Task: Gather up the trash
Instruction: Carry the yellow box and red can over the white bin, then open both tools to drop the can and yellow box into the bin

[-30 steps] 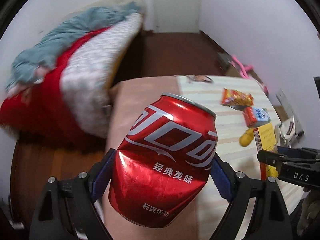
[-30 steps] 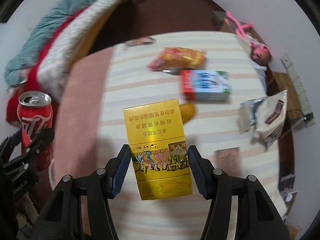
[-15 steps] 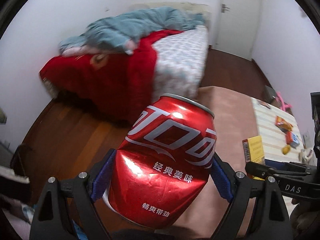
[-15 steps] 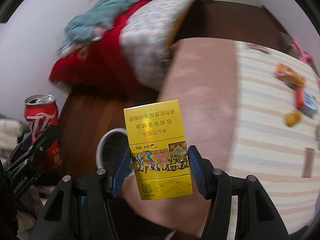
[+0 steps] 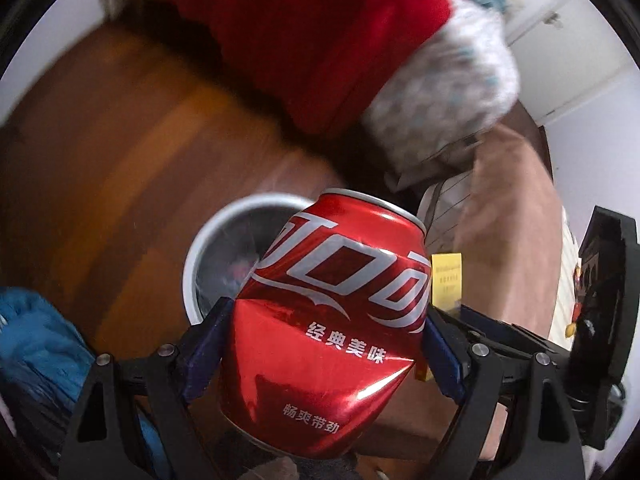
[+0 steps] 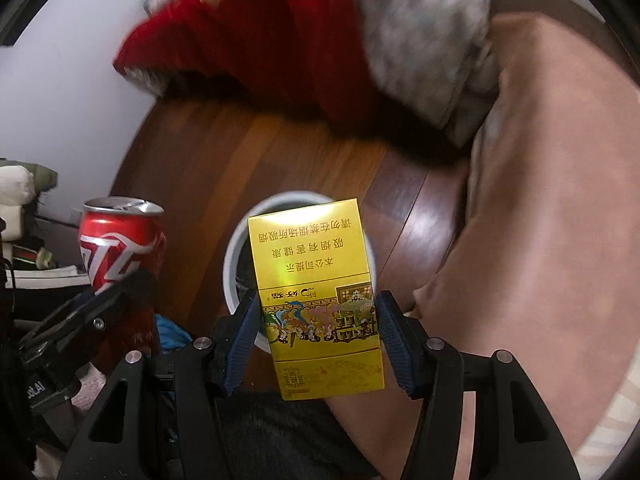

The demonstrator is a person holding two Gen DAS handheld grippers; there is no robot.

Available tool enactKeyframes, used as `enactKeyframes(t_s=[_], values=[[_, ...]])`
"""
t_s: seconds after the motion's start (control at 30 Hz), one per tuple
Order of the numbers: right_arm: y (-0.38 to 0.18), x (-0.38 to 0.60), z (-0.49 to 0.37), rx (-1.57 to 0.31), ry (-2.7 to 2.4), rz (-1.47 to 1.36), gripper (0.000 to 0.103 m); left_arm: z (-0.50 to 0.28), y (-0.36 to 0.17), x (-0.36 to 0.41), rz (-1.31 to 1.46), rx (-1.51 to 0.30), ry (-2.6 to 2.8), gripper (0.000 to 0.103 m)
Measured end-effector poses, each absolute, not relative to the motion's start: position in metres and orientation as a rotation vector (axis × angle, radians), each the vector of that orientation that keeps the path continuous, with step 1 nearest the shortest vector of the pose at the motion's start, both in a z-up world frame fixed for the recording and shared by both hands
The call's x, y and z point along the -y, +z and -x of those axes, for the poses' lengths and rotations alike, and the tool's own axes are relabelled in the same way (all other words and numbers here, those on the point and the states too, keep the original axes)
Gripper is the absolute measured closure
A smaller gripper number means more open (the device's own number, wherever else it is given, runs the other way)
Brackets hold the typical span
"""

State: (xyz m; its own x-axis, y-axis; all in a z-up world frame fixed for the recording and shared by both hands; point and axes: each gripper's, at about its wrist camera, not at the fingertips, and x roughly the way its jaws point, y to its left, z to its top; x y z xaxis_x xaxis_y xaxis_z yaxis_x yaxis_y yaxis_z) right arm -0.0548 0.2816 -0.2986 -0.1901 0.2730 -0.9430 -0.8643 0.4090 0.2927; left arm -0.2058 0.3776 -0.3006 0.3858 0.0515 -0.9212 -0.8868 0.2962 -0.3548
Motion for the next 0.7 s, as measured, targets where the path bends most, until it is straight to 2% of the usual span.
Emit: enactKeyframes(t_s=[0.1,0.13,0.33,0.37,0.4,0.47,0.7], values=[[-0.333,-0.301,0.06,-1.44,1.103,0.624,0.043,0.212,-0.327,-0.391,1.13,-1.015,0.805,0.012],[-0.344,-0.306,0.06,-1.453,1.092,0.64,0.043,0.214,-0.332,-0.393,1.145,-1.016,0.809,0.001],[-0.382,-0.332,0.058,-1.525,1.093,0.682,0.041,0.229,-0.346,-0.394,1.169,-1.021,0.898,0.0],[-0.386,-0.334,0.058,-1.529,1.1,0.69,0.03,0.233,-0.344,-0.394,1.154,-1.023,0.916,0.0],[-0.388,-0.336,0.058,-1.53,1.105,0.691,0.012,0.235,-0.342,-0.391,1.123,-1.019,0.945,0.0],[-0.39,-0.334,0.059,-1.534,1.126,0.686,0.002,0.245,-0.337,-0.383,1.074,-1.017,1.001,0.0],[-0.379,-0.323,0.067,-1.483,1.137,0.756,0.0,0.251,-0.328,-0.357,0.93,-1.055,1.115,0.0]])
